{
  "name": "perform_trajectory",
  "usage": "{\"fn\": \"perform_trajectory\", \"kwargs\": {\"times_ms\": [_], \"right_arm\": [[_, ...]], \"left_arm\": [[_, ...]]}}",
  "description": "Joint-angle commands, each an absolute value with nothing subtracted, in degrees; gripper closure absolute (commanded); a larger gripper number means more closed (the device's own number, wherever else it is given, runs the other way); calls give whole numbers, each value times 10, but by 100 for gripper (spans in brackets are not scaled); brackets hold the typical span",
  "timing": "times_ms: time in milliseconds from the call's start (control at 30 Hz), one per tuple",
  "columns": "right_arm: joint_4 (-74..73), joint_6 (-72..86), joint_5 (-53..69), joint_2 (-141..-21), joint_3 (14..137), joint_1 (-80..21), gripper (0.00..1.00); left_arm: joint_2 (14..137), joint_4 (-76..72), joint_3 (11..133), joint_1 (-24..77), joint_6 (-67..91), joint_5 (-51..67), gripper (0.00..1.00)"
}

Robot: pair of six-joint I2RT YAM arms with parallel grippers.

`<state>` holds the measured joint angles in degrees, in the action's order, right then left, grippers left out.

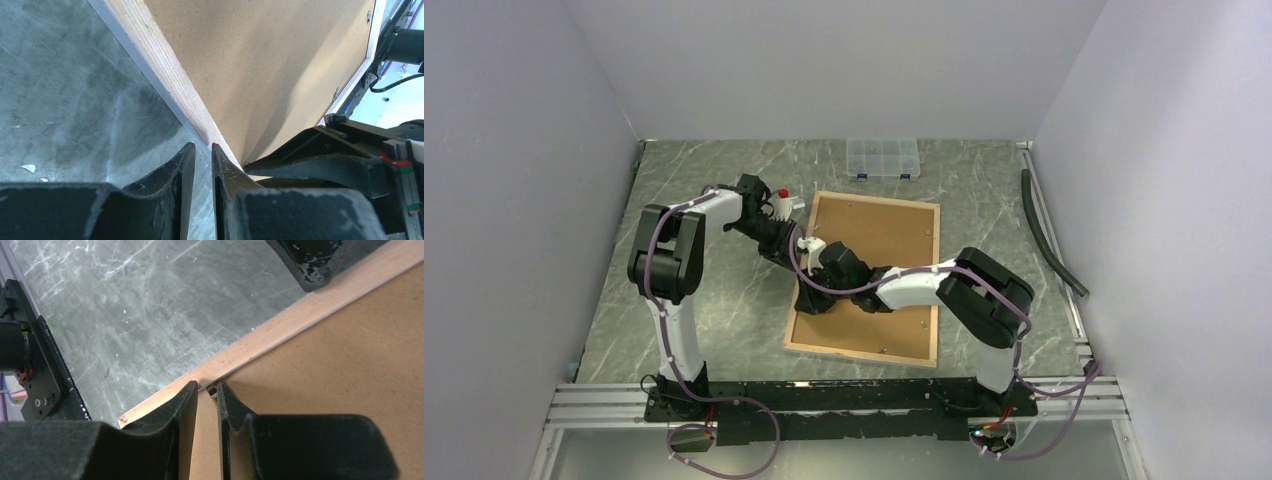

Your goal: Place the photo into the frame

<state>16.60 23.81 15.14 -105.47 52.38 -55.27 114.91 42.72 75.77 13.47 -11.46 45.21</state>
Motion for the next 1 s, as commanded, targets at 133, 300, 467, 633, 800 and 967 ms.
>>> {"fn": "perform_trajectory", "kwargs": {"times_ms": [133, 300, 467, 633, 800, 967], "right_arm": [[173, 232, 191, -1078, 557, -552, 76], [167, 229, 181, -1076, 557, -552, 77], [156, 224, 161, -1050, 563, -531, 76], [165, 231, 158, -1000, 564, -484, 68], [200, 281, 152, -979, 540, -424, 56], [248, 349, 143, -994, 526, -372, 41]], "left_arm": [[1147, 423, 756, 137, -112, 465, 76], [1146, 422, 756, 138, -111, 464, 77], [1146, 422, 759, 138, -110, 461, 77], [1140, 422, 764, 138, -109, 461, 77], [1142, 411, 770, 137, -95, 463, 78], [1148, 390, 782, 132, -69, 463, 77]]}}
